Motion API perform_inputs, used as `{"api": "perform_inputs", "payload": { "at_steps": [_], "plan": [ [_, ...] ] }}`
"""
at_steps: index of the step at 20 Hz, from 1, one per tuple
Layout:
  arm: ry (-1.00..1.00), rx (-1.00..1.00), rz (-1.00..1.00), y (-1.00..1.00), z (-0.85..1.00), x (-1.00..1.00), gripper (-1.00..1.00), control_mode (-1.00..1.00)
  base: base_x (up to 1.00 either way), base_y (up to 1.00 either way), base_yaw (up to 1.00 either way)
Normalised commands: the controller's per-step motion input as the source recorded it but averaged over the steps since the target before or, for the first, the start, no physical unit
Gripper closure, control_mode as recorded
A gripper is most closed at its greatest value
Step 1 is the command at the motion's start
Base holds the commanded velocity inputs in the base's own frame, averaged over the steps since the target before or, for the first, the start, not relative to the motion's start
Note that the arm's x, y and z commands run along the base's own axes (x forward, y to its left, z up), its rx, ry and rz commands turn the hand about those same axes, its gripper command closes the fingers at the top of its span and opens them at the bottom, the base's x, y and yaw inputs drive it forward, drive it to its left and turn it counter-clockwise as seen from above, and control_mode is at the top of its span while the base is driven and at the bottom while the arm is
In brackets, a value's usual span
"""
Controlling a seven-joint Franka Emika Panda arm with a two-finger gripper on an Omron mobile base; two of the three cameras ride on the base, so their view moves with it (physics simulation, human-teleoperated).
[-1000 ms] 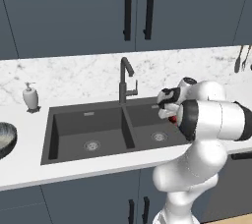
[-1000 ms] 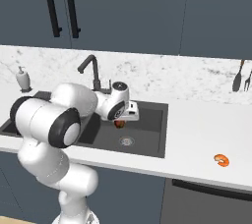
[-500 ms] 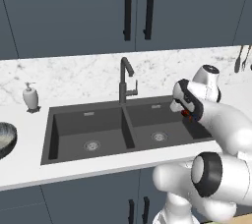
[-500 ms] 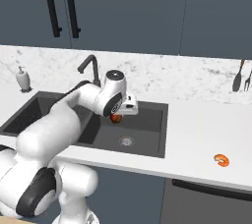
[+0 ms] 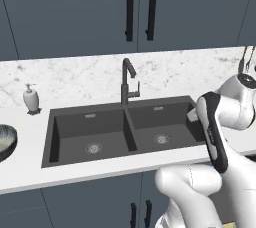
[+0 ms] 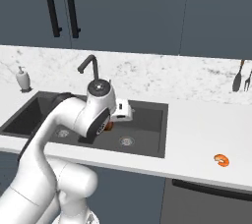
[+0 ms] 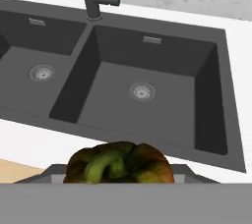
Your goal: Pick the bell pepper from the sink and place it in the bowl. Then pick the bowl and place it in the microwave. Then close the microwave door and press the start button.
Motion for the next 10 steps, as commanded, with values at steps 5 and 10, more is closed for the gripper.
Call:
{"api": "perform_inputs", "payload": {
  "at_steps": [5,10],
  "plan": [
    [0.02,0.0,0.0,0.18,0.89,-1.0,1.0,-1.0,0.0,0.0,0.0],
    [0.13,0.0,-0.01,0.16,0.78,-0.85,1.0,-1.0,0.0,0.0,0.0]
  ]
}}
